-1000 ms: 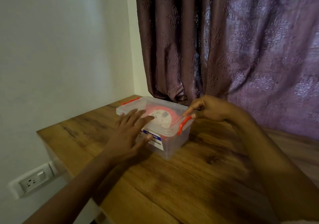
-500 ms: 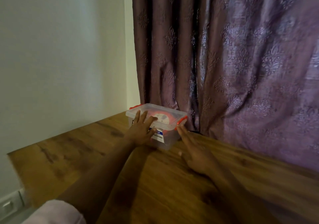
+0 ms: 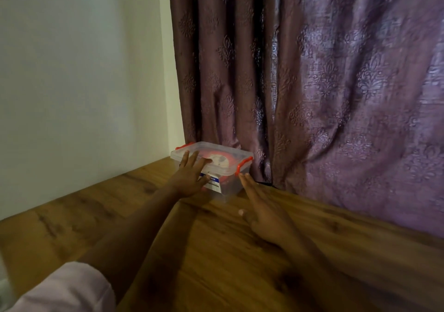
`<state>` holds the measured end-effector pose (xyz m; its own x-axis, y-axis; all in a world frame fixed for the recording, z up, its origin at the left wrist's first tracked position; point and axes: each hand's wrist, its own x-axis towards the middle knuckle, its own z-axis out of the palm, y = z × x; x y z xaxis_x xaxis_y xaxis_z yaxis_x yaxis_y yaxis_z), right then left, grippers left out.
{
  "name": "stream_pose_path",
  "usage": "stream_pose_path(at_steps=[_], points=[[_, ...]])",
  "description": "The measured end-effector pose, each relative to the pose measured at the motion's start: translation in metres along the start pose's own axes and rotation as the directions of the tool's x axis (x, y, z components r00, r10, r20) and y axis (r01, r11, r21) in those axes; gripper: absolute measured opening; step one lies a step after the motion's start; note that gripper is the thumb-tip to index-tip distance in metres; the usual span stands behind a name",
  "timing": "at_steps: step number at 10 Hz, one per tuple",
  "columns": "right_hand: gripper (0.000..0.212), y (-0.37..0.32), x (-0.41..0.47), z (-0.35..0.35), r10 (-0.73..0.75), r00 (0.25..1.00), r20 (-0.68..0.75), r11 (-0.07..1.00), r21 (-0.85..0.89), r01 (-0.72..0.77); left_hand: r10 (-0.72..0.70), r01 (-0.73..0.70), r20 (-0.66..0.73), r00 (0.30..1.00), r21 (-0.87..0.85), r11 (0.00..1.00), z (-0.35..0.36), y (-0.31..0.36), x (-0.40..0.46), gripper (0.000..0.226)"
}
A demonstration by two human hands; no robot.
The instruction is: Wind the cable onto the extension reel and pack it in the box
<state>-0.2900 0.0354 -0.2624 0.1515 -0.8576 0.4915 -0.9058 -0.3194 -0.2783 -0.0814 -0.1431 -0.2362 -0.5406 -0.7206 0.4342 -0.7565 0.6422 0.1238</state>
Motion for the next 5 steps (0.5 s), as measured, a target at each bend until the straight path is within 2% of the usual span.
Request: stream_pose_path(at_steps=[1, 2, 4, 5], points=[[0.087, -0.002, 0.000, -0.001, 0.028, 0.999, 0.024, 1.000, 0.005, -0.028, -0.086, 0.084, 0.056, 0.995, 0.038, 0.996, 0.001, 0.005, -0.010, 0.081], [0.086, -0.008, 0.000, -0.005, 0.061, 0.997, 0.036, 0.998, -0.032, -0.060, -0.140, 0.133, 0.115, 0.984, 0.069, 0.989, 0.001, 0.014, -0.034, 0.090], [0.092, -0.028, -0.003, -0.011, 0.094, 0.996, -0.002, 0.971, -0.222, -0.092, -0.075, 0.073, 0.024, 0.997, 0.078, 0.994, -0.011, 0.020, -0.092, 0.086], [0.092, -0.043, -0.005, -0.010, 0.094, 0.995, -0.027, 0.959, -0.266, -0.098, -0.040, 0.041, -0.008, 0.999, 0.140, 0.989, -0.021, 0.020, -0.113, 0.084]])
